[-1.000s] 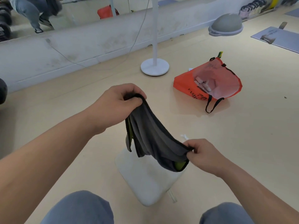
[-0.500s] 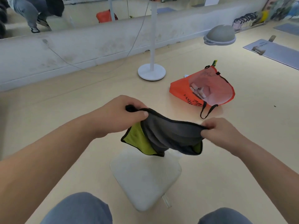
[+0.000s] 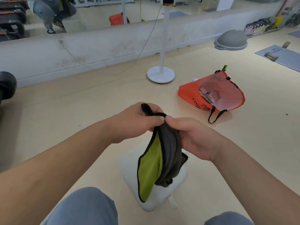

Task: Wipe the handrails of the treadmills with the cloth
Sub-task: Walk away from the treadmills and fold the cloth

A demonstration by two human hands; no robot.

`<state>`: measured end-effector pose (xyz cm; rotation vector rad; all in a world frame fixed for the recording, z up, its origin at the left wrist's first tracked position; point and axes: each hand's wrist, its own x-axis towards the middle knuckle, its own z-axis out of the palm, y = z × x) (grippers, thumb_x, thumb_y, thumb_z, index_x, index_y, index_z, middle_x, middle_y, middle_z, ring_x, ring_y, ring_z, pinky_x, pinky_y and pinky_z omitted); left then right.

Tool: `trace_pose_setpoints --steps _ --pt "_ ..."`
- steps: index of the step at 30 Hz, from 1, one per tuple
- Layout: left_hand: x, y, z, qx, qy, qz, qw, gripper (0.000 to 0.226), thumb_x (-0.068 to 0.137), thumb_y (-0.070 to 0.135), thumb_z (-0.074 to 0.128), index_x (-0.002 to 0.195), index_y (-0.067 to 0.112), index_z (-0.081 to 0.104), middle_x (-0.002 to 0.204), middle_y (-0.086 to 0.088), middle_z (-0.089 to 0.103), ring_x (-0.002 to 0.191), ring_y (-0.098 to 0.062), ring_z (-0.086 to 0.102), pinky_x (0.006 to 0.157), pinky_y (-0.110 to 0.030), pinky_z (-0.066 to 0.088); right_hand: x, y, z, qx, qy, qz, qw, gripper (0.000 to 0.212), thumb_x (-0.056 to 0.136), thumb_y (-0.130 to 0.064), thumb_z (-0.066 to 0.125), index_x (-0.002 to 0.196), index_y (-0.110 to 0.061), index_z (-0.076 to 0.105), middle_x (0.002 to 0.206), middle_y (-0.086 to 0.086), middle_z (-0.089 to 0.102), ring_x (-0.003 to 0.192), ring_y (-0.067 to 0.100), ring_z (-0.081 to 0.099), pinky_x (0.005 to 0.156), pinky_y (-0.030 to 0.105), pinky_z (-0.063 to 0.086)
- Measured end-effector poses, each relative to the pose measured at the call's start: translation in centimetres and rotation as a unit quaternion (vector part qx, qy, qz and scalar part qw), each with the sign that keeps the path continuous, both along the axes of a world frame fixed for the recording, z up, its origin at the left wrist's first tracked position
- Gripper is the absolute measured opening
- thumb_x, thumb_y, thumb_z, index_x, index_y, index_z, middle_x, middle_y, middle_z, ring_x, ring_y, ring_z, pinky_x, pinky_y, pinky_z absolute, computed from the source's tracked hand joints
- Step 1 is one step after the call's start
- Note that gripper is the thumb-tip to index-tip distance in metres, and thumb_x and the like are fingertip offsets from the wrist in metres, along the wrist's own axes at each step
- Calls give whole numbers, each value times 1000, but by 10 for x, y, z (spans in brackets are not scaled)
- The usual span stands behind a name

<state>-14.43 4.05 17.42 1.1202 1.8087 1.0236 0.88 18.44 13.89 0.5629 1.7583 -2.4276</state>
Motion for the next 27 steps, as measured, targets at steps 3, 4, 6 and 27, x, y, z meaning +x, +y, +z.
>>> trace_pose_setpoints --steps 3,4,6,27 --pt "2 -15 -13 66 -4 61 996 18 99 25 61 109 18 74 115 6 74 114 -15 67 107 -40 50 4 1 -4 12 -30 -68 997 42 104 -34 55 125 -1 70 130 25 67 124 43 62 112 55 46" --pt "3 -20 -16 81 5 86 993 15 103 21 60 107 19 74 112 9 74 111 -10 67 104 -35 50 7 3 -4 20 -28 -88 995 41 105 -32 55 121 4 69 124 26 69 116 40 66 104 50 52" --pt "9 -27 -20 107 -1 113 988 17 106 15 54 101 14 71 101 -4 73 99 -11 67 94 -35 54 11 4 -4 28 -15 -136 990 35 106 -29 53 110 3 66 105 20 71 95 28 67 80 37 58" --pt "34 -27 -75 -21 -375 36 926 33 87 17 61 116 4 71 139 -11 65 129 -28 60 113 -46 45 41 -36 -27 -186 41 -222 956 26 97 -22 58 73 -18 52 59 -3 39 52 13 40 58 26 42"
